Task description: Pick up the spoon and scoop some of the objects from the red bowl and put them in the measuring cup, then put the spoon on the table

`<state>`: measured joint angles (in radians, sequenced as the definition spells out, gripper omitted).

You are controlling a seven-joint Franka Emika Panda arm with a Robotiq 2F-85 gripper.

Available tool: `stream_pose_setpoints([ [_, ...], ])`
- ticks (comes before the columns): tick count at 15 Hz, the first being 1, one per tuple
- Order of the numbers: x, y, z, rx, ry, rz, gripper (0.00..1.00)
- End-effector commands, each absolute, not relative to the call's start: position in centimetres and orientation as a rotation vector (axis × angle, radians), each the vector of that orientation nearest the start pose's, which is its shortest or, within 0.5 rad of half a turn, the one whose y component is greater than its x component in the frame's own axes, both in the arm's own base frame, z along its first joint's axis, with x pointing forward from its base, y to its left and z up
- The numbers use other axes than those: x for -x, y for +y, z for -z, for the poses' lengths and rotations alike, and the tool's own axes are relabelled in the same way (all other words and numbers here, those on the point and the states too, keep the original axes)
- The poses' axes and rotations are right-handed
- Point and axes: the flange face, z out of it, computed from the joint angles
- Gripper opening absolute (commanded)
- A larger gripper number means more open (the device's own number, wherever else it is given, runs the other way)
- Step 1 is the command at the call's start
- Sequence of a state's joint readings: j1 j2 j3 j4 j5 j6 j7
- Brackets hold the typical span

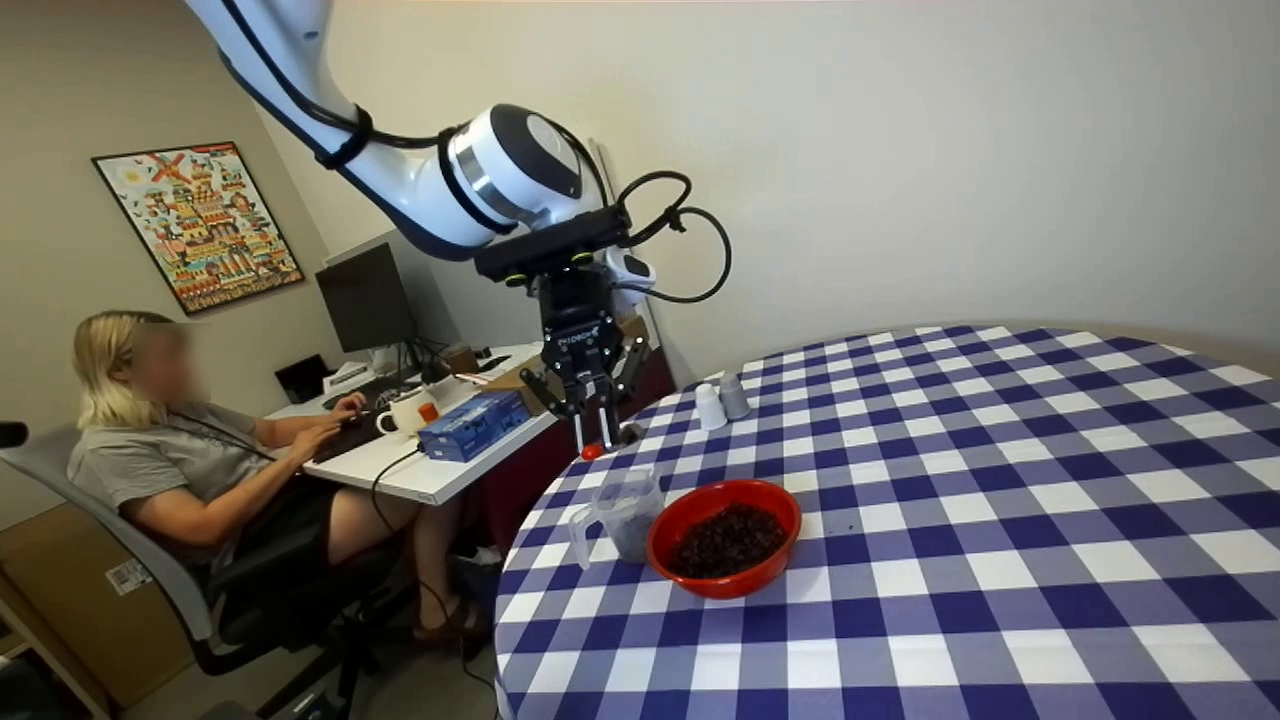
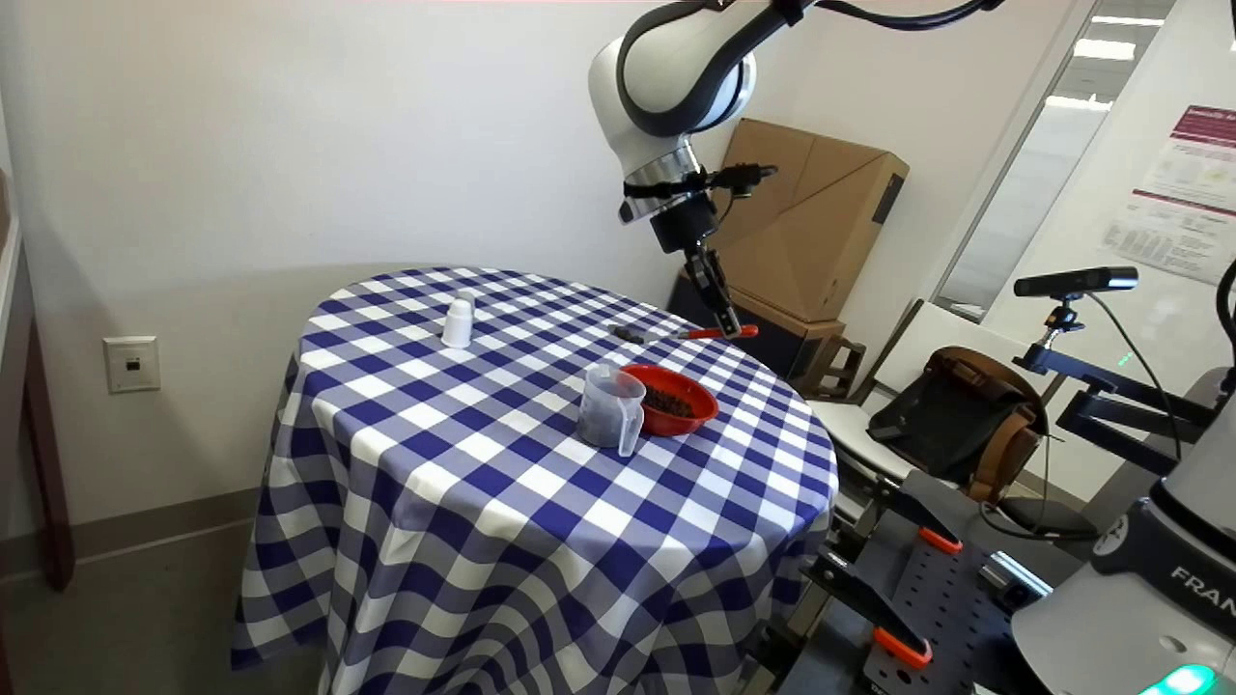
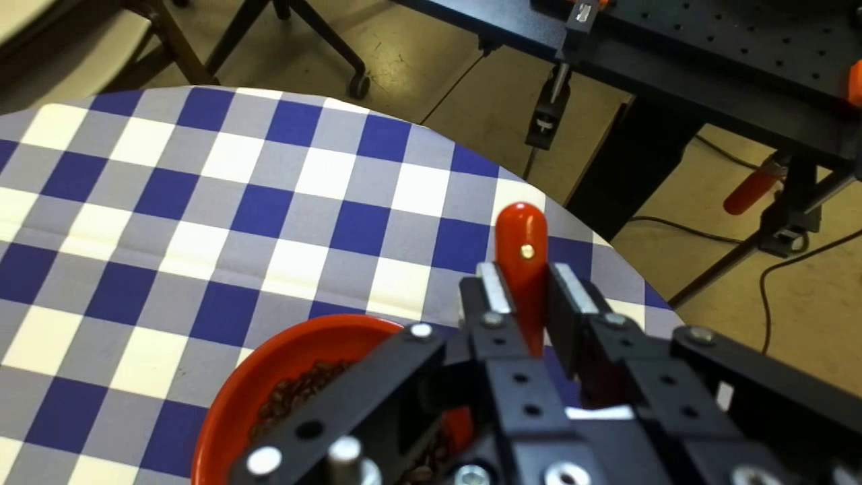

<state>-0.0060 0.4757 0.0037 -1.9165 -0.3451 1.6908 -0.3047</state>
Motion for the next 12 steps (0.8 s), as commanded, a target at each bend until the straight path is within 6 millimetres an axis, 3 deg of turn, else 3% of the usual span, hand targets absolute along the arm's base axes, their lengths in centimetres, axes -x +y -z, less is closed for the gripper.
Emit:
stream_pose_setpoints([
  [1,-54.0,-2.2,-21.0,3.115,-0.776,-1.233,0.1],
  [12,-54.0,-0.7,-18.8,3.278,-0.9,-1.318,0.1],
])
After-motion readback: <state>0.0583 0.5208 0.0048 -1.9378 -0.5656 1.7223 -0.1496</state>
